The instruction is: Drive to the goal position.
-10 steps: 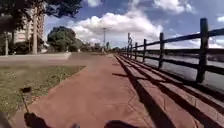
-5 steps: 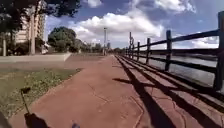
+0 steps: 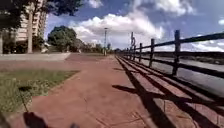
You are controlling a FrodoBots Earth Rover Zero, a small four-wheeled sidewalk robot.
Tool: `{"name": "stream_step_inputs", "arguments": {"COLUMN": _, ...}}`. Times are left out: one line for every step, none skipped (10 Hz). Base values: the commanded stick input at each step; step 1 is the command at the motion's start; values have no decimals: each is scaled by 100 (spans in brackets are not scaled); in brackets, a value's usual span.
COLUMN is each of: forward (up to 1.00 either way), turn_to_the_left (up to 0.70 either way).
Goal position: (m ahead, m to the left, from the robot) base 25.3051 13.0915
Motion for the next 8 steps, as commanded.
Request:
{"name": "stream_step_inputs", "arguments": {"forward": 85, "turn_to_the_left": 0}}
{"name": "stream_step_inputs", "arguments": {"forward": 85, "turn_to_the_left": 0}}
{"name": "stream_step_inputs", "arguments": {"forward": 85, "turn_to_the_left": 0}}
{"name": "stream_step_inputs", "arguments": {"forward": 85, "turn_to_the_left": 0}}
{"name": "stream_step_inputs", "arguments": {"forward": 85, "turn_to_the_left": 0}}
{"name": "stream_step_inputs", "arguments": {"forward": 85, "turn_to_the_left": 0}}
{"name": "stream_step_inputs", "arguments": {"forward": 85, "turn_to_the_left": 0}}
{"name": "stream_step_inputs", "arguments": {"forward": 85, "turn_to_the_left": 0}}
